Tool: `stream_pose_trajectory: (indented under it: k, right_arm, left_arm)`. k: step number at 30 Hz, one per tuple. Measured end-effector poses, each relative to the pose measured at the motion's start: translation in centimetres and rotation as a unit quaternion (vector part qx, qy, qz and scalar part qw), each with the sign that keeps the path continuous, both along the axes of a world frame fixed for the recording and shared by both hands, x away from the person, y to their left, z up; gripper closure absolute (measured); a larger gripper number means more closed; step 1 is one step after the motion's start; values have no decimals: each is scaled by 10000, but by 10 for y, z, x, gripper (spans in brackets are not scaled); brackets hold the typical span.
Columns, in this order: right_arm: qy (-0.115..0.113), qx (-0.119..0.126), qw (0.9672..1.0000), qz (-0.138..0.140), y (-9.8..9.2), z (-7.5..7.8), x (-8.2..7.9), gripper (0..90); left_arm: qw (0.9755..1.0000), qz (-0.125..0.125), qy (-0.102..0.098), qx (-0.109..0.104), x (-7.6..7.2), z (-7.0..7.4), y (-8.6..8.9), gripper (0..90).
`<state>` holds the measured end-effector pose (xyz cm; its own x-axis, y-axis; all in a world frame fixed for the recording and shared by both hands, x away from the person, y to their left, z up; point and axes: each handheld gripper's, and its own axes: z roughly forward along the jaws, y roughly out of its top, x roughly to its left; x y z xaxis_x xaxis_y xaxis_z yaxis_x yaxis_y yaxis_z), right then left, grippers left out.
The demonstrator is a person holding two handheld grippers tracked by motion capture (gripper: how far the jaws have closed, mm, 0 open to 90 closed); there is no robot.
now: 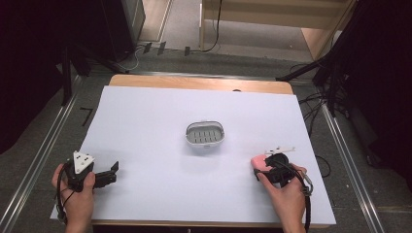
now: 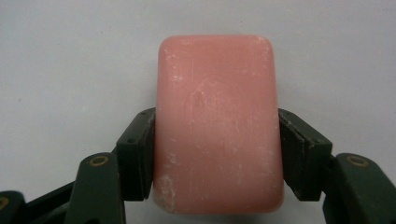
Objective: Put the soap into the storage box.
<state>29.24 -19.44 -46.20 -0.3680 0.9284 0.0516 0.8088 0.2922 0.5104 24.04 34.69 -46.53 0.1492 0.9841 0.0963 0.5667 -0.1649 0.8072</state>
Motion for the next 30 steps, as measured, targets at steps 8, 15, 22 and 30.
stream_pose_trajectory:
  k: [8, 15, 22, 30]
  right_arm:
    - [-69, -178, 9995, 255, 2, 2, 0, 388]
    - [-222, -160, 9982, 528, 2, 9, 3, 388]
    - [-257, -87, 9965, 797, 3, 14, 9, 389]
    - [-357, -12, 9941, 1023, 6, 17, 13, 389]
  left_arm:
    - [10000, 2, 2, 1, 0, 0, 0, 0]
    - [10000, 1, 2, 5, 0, 0, 0, 0]
    - [10000, 2, 0, 4, 0, 0, 0, 0]
    - [10000, 1, 2, 2, 0, 0, 0, 0]
